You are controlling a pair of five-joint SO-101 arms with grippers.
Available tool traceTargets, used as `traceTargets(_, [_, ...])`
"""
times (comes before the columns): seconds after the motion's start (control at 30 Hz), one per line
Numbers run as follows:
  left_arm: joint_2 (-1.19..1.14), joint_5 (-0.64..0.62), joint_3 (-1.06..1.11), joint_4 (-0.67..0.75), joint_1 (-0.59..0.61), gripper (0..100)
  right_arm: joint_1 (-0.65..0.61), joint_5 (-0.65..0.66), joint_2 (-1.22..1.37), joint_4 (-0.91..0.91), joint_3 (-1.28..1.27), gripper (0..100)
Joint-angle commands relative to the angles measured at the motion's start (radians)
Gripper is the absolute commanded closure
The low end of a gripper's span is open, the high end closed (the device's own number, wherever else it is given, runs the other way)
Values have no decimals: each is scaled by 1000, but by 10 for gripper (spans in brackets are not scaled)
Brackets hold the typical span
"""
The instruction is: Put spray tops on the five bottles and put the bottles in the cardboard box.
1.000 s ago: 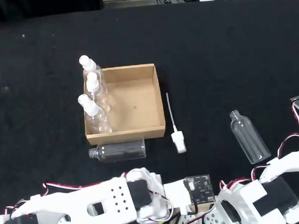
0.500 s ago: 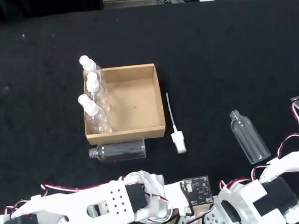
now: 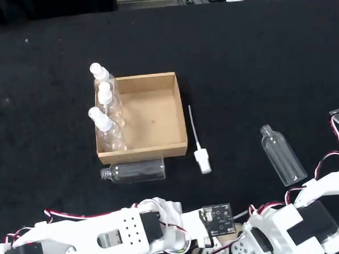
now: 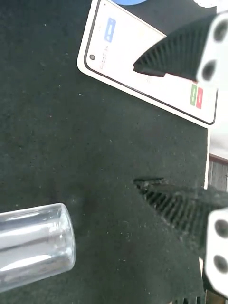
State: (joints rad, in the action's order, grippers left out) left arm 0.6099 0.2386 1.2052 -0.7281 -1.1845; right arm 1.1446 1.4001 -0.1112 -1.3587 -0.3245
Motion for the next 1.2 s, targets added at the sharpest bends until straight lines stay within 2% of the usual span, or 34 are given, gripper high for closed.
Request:
traceTargets(0.0, [11,0,-15,-18,-12,934,23,8,-4,14,56,691])
traceTargets(0.17, [11,32,-157,-255,-1,942,20,8,-4,17,54,691])
traceTargets(0.37, [11,279,-481,-551,206,942,14,8,-2,11,51,691])
traceTargets(0.63, [11,290,-1075,-796,478,942,-29,5,-4,6,50,691])
traceTargets(0.77, [0,290,-1357,-898,619,942,-64,-11,-10,-52,51,691])
traceTargets(0.93, [-2,288,-1567,-908,883,942,-129,-57,-13,-89,58,691])
traceTargets(1.17, [0,288,-1578,-875,1360,943,-284,-199,-25,-89,54,690])
